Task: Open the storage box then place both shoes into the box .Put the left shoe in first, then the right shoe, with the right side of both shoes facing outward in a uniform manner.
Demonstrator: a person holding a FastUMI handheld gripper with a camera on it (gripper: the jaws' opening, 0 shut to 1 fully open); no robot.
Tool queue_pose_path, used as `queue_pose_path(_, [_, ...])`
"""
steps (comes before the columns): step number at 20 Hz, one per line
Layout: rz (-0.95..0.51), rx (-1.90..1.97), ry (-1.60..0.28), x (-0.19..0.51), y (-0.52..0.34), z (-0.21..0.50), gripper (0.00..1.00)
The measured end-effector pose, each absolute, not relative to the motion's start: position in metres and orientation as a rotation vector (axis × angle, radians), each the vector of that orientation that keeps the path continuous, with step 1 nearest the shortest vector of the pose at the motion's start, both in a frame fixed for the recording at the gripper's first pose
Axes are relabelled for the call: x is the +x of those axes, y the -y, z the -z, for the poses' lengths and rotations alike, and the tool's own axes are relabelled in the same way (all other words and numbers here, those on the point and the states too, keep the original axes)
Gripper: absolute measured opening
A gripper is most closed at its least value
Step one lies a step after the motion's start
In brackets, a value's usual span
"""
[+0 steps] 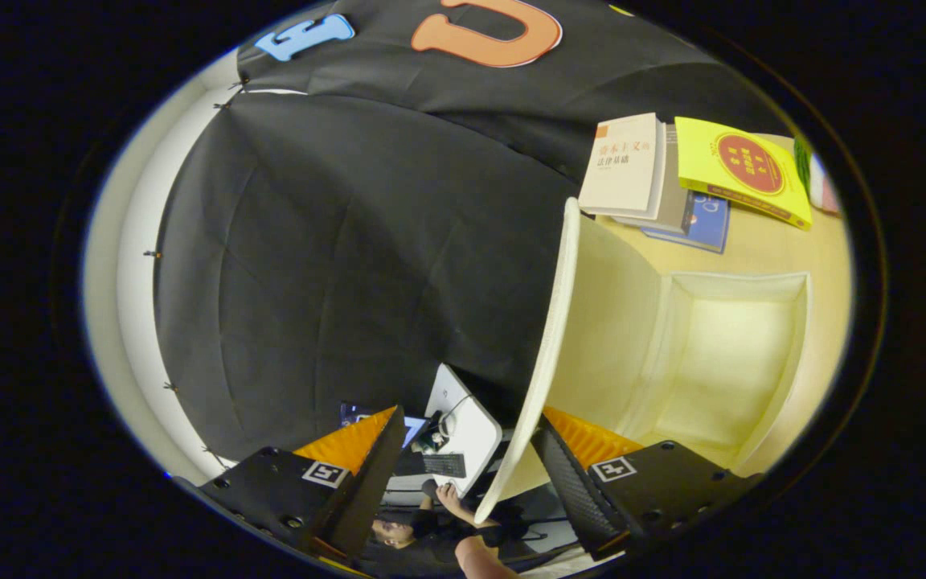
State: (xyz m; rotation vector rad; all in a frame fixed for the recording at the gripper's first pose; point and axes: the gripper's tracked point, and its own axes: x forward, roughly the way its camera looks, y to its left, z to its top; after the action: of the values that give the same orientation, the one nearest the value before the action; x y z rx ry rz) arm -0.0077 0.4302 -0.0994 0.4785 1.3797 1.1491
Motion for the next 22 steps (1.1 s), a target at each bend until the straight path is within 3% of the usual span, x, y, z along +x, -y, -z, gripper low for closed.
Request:
queue_pose_path(11, [-1.146, 0.436, -1.402, -0.025, -0.454, 0.122, 0.93])
queue_pose_path(17, [-0.994, 0.369, -1.378, 0.007, -0.382, 0.157, 0.93])
queue_pose_path(22, [-0.779, 0.264, -1.374, 0.043, -0.286, 0.206, 0.93])
